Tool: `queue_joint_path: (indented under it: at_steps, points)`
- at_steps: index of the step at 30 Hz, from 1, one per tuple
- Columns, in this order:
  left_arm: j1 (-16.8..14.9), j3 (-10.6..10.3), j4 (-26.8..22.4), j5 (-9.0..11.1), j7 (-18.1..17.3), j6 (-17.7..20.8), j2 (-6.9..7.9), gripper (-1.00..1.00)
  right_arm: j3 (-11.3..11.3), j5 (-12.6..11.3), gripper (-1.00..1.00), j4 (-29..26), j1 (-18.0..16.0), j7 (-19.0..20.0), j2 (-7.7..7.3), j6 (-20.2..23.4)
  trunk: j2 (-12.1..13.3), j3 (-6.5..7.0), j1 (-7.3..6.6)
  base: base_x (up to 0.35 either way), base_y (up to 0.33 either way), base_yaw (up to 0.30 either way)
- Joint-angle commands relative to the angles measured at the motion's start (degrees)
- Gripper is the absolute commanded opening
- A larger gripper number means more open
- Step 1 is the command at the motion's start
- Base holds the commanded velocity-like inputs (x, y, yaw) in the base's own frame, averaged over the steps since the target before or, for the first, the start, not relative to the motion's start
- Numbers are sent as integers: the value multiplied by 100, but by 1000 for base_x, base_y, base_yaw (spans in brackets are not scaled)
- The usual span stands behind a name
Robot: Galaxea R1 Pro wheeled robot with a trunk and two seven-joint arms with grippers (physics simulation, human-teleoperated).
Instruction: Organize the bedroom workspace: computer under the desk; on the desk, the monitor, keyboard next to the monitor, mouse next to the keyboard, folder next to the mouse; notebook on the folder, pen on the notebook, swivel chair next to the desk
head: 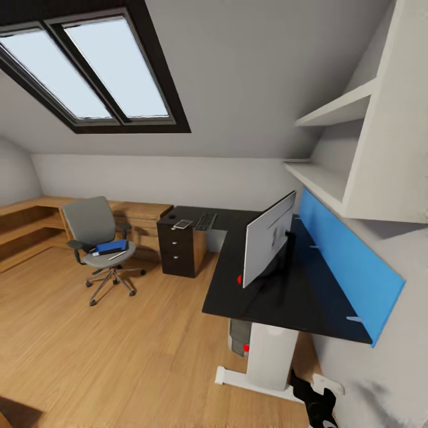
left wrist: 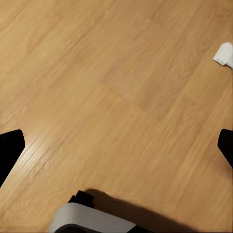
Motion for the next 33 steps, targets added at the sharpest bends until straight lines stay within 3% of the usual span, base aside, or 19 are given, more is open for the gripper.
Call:
queue_joint_path:
  at_steps: [1, 6, 17, 33]
  points:
    - [-5, -47, 1, 46, 10, -28, 6, 100, -21, 106, 100, 10, 15, -47, 14, -30, -10, -11, -1, -302, 195, 0]
    - [-5, -48, 1, 45, -123, -31, 11, 100, -21, 294, 100, 16, 133, -49, 64, -41, -10, -11, -1, -225, 228, 0]
    - [-6, -58, 218, 46, -174, -279, 4, 100, -21, 355, 100, 22, 281, -53, 213, -39, -10, -10, -1, -30, 82, -23]
    - [-5, -46, 356, 49, -182, -552, 23, 100, -21, 361, 100, 27, 335, -55, 250, -41, -10, 40, -1, -2, 5, -222]
